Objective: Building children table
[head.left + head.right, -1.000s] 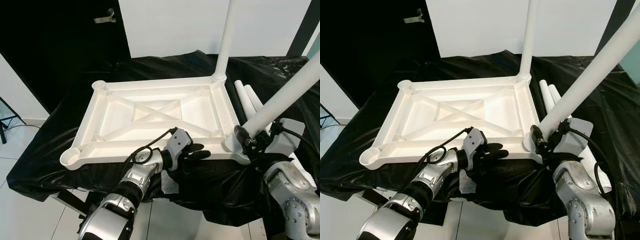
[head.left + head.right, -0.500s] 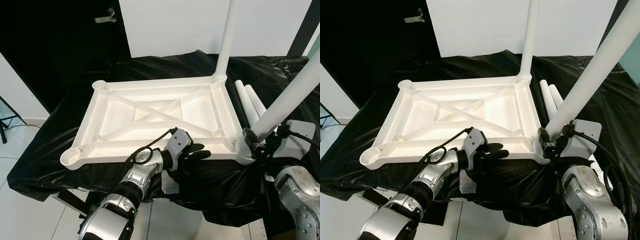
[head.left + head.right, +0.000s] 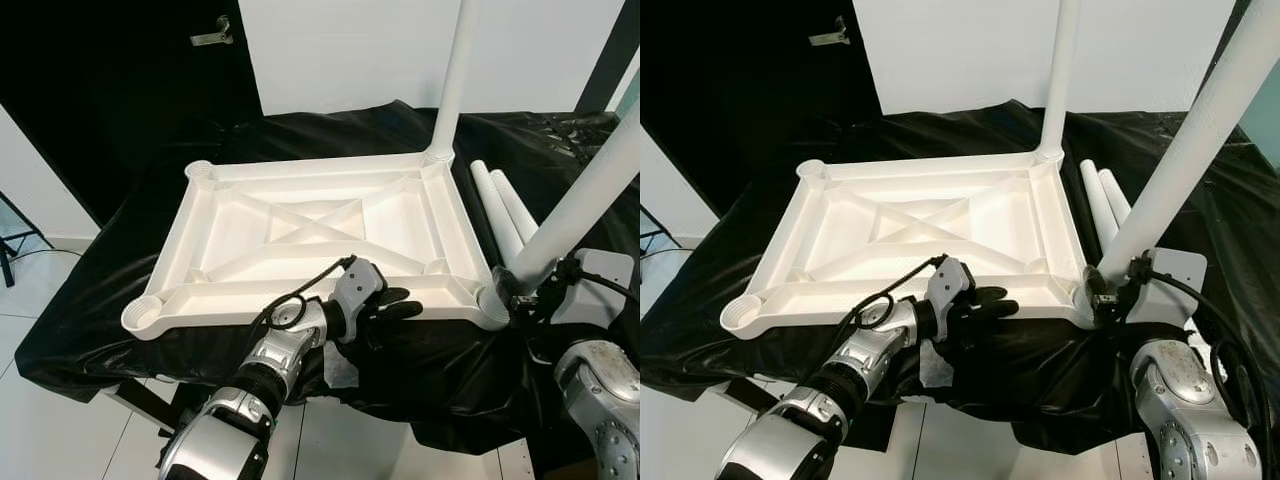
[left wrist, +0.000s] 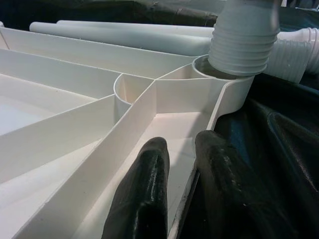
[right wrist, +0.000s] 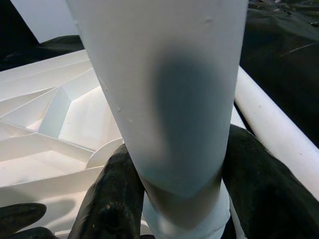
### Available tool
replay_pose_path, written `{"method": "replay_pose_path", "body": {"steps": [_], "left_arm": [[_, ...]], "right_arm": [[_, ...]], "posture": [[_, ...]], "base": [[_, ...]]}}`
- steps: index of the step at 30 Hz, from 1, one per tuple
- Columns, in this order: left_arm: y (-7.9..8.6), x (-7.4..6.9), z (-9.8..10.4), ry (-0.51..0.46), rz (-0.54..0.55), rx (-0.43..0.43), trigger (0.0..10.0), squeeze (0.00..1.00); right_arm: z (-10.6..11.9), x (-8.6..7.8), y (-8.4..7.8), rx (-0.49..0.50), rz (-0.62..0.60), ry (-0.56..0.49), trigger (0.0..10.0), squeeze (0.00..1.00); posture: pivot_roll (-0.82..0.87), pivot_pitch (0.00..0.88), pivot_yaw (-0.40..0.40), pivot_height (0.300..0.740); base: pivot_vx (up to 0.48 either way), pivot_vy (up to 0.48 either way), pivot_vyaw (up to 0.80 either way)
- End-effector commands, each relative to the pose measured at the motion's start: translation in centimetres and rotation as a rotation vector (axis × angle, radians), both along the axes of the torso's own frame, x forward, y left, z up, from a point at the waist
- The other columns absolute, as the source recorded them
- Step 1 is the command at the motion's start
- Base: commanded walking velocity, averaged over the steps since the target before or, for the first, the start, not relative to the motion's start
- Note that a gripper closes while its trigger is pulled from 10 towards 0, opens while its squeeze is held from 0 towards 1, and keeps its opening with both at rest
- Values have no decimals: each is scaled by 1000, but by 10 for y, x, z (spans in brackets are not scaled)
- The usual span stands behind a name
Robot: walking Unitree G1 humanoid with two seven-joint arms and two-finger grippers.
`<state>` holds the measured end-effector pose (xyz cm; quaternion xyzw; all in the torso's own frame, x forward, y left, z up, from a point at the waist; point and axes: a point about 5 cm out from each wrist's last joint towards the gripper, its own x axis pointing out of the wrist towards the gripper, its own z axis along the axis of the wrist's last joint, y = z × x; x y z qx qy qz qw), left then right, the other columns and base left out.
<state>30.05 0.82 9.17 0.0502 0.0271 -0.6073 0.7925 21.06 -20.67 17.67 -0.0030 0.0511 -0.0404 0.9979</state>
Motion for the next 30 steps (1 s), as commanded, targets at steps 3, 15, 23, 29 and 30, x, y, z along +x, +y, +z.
{"method": "replay_pose_path", "body": {"steps": [3,15,23,29,30], "left_arm": [[-1,-9,-18,64,-39,66,10000,0],[0,-9,-17,61,-44,71,10000,0],[2,-8,-17,57,-37,73,10000,0],[4,-7,-17,54,-29,73,10000,0],[4,-7,-17,54,-27,73,10000,0]], "right_arm": [[-10,-2,-6,8,-35,47,10000,0],[-6,9,-6,-12,-24,24,10000,0],[0,19,2,-1,14,-8,10000,0],[-2,21,16,-6,65,14,10000,0],[-2,20,18,-5,72,22,10000,0]], "posture": [[-247,2,52,740],[-238,4,68,740],[-224,0,69,740],[-214,0,66,740],[-212,0,62,740]], "base": [[0,0,0],[0,0,0],[0,0,0],[0,0,0],[0,0,0]]}}
